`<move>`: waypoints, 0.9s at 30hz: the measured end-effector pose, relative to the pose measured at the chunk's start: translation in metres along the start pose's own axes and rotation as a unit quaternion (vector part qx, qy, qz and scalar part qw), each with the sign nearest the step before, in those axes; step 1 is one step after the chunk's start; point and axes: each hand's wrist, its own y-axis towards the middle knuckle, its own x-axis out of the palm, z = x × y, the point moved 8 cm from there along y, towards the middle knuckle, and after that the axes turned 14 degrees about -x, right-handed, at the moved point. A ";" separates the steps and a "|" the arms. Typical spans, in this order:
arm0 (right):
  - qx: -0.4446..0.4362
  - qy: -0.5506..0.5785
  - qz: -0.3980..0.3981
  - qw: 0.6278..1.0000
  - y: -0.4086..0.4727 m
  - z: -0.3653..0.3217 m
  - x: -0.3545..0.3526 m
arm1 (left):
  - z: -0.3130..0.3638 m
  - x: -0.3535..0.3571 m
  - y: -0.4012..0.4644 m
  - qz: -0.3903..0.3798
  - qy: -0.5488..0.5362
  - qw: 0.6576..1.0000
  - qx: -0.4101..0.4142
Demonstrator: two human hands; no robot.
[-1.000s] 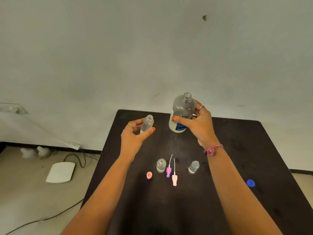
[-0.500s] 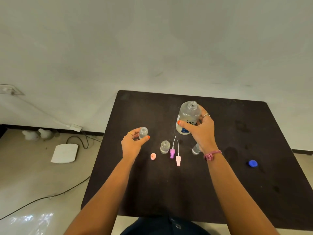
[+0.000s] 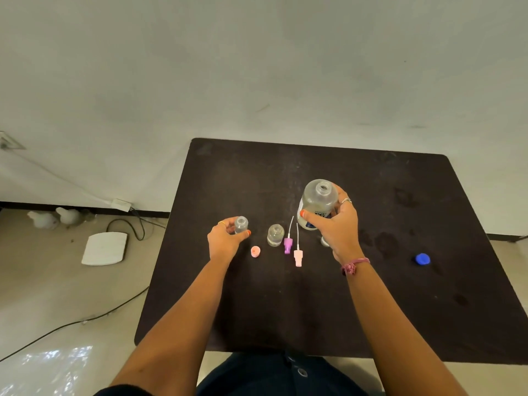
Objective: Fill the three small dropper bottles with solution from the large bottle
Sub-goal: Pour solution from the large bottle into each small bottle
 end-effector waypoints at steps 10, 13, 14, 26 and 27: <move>0.001 -0.003 0.003 1.000 0.001 0.008 -0.013 | -0.008 0.007 0.006 -0.001 0.008 1.000 -0.026; -0.004 -0.006 0.001 1.000 0.002 0.009 -0.018 | -0.009 0.009 0.005 0.001 0.007 0.999 -0.031; -0.005 -0.007 0.002 1.000 0.003 0.010 -0.019 | -0.009 0.009 0.005 0.001 0.010 1.000 -0.029; -0.027 -0.021 -0.012 0.999 0.011 0.018 -0.043 | -0.004 -0.004 -0.011 -0.001 -0.008 0.999 0.037; -0.030 -0.021 -0.017 0.999 0.012 0.018 -0.046 | 0.002 -0.010 -0.015 0.019 -0.025 0.998 0.051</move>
